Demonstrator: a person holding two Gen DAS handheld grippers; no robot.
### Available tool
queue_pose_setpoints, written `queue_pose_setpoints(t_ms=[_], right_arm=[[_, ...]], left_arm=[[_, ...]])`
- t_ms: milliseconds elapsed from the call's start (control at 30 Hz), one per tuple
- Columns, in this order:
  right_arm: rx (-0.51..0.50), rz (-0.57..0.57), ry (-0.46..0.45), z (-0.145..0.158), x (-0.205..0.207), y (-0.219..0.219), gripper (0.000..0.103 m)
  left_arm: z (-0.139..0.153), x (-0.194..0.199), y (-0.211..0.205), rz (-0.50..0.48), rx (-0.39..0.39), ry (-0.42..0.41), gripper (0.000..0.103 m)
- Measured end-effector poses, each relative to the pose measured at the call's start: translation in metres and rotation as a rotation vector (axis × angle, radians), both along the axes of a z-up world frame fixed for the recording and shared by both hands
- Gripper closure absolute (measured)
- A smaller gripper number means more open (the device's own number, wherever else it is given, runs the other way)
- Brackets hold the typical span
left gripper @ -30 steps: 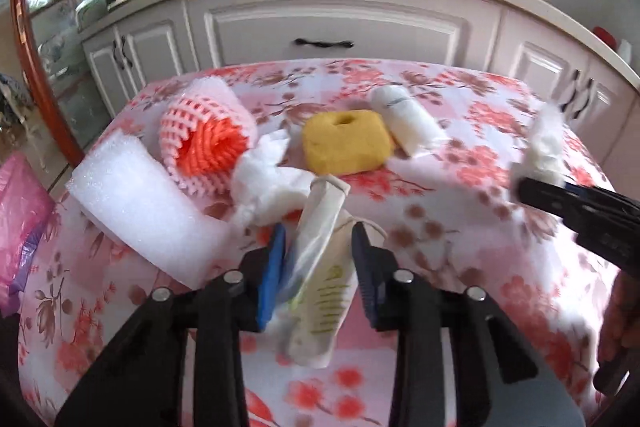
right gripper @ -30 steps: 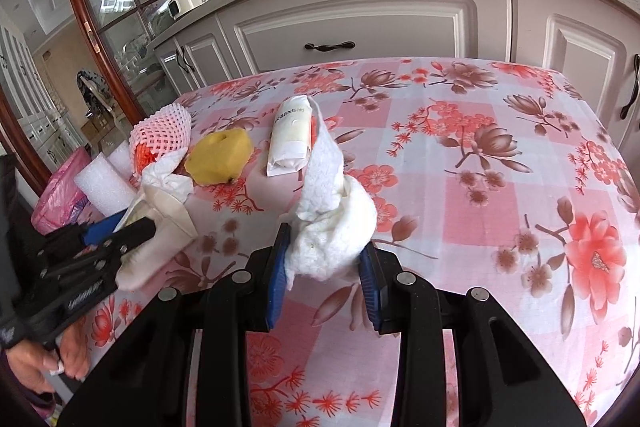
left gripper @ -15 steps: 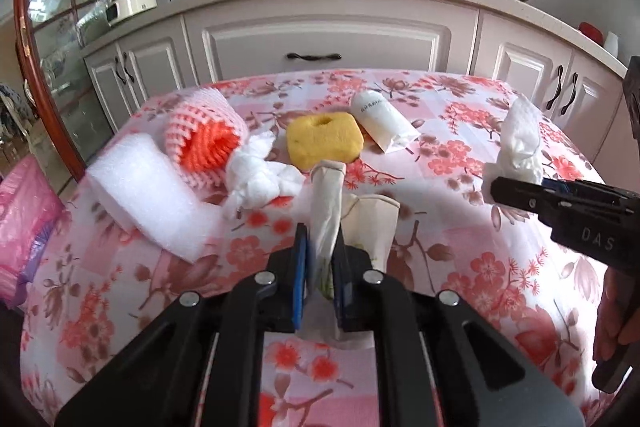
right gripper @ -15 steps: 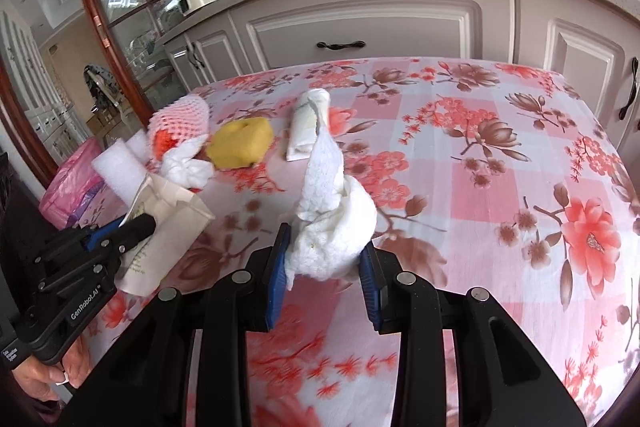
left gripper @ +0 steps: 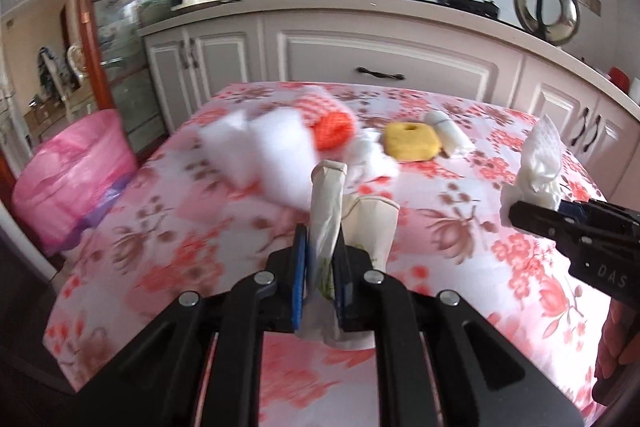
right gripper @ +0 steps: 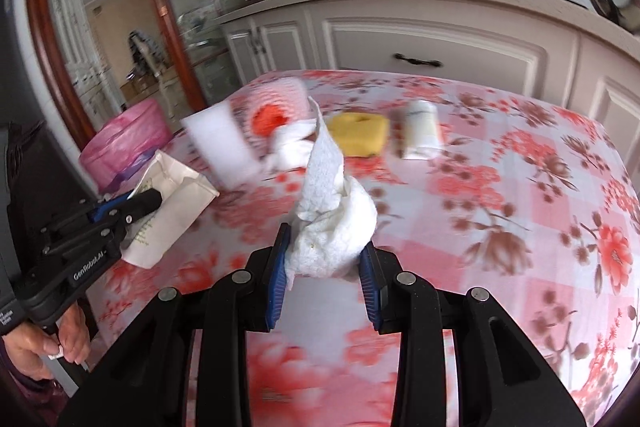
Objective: Collect trash
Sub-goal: 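Carry the tissue and white paper cup over the pink bin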
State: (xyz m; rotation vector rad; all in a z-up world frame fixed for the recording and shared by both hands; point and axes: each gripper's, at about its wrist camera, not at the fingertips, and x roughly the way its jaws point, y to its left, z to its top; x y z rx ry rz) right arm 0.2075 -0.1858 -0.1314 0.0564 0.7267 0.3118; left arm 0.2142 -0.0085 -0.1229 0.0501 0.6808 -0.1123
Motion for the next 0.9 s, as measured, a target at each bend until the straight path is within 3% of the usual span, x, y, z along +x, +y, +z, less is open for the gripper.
queue_pose_setpoints(t_ms=[533,900], right_arm=[[-0.048,0.266,-0.052,0.031,-0.006,0.13,0.07],[-0.015,0.441,-0.069,0.057,0.041,0.226,0.07]], left_arm=[[0.024,-0.058,0.106,0.138,-0.075,-0.061,0.091],[0.044,-0.044,0.195,0.291,-0.089,-0.098,0.091]])
